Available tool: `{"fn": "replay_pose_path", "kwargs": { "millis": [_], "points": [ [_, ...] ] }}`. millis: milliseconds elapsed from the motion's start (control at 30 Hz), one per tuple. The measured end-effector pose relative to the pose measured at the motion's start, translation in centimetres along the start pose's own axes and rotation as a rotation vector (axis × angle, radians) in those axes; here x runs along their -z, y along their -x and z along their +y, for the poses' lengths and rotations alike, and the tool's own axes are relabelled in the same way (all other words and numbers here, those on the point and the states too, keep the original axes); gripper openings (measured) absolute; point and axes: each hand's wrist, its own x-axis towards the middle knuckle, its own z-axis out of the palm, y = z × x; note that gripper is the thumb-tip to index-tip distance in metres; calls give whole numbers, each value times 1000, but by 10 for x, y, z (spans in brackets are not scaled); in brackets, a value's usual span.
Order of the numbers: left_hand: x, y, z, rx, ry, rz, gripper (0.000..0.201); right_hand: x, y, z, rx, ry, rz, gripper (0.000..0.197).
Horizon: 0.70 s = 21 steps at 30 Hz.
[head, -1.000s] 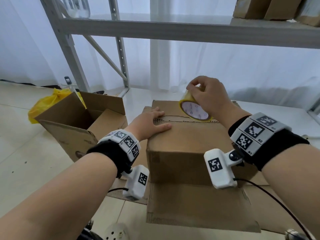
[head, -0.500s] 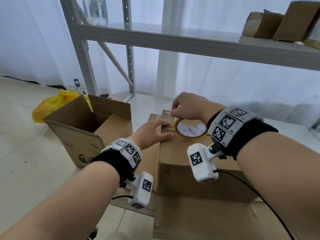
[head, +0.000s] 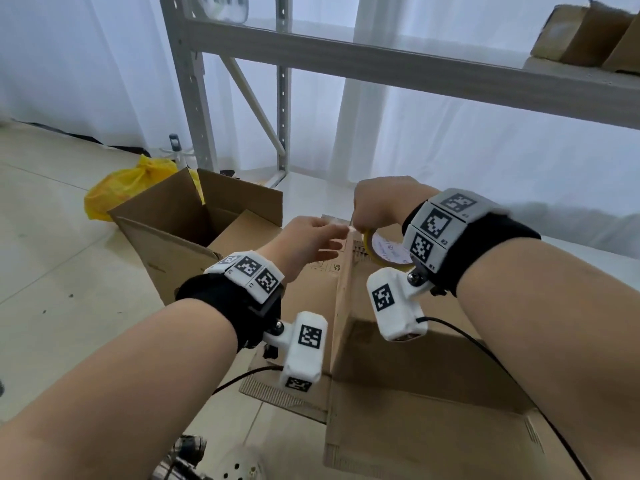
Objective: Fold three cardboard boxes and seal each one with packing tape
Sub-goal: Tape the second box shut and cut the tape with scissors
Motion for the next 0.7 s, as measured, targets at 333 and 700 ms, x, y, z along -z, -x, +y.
{"fn": "replay_pose_path", "kwargs": {
  "millis": [333, 700],
  "points": [
    [-11, -1, -4, -86, 4, 80, 18, -3, 3, 6, 9, -20, 56, 24],
    [-25, 8, -19, -342, -387, 94, 25, -37, 34, 55, 57, -700, 423, 40]
  ]
}}
